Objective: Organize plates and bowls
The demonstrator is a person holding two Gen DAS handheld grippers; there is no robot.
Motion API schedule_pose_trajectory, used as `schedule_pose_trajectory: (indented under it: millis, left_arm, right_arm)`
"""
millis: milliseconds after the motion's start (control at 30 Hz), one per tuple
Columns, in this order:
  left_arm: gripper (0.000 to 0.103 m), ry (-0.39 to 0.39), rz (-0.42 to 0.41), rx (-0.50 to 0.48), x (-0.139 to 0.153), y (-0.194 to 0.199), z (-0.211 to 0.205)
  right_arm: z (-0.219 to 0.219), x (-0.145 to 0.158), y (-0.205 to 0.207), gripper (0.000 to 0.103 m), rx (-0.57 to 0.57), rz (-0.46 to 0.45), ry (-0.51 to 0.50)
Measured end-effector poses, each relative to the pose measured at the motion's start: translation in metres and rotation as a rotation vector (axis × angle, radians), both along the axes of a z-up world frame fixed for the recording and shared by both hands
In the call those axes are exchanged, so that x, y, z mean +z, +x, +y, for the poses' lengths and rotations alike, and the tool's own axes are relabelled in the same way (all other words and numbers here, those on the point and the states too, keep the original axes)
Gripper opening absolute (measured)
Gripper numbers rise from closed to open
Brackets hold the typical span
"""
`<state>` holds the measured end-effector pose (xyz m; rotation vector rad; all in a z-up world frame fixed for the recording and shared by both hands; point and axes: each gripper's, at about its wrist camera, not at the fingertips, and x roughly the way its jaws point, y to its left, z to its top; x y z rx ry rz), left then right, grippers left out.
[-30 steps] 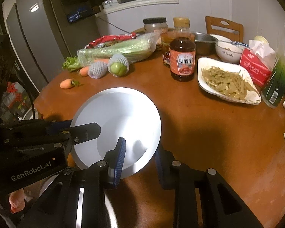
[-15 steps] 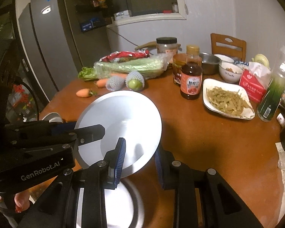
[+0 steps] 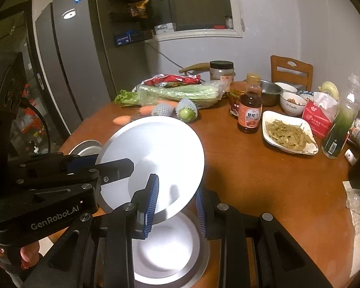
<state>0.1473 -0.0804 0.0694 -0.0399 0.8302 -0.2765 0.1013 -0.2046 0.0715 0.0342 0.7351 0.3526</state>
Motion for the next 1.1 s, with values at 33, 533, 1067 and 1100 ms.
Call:
schedule_pose_trajectory:
  millis: [33,533,1067,1100]
  left_arm:
    - [0.024,-0.001,-0.003,-0.001,0.001,-0.002,0.001]
    - [0.024,0.018,0.0,-0.01,-0.014,-0.028,-0.001]
    - [0.024,0.041,0.012,-0.01,-0.029,-0.046,-0.007]
    - [0.024,0.044,0.011,-0.012,-0.03,-0.046,-0.008]
  right_arm:
    - [0.001,0.001,-0.003,0.031,0.0,-0.003,0.0]
    - [0.002,-0.011,-0.031,0.031,-0.006,-0.004,-0.002]
    - [0.002,-0.025,-0.049,0.031,0.005,-0.004,-0.015]
    - [0.002,-0.026,-0.05,0.031,0.004,-0.003,-0.016]
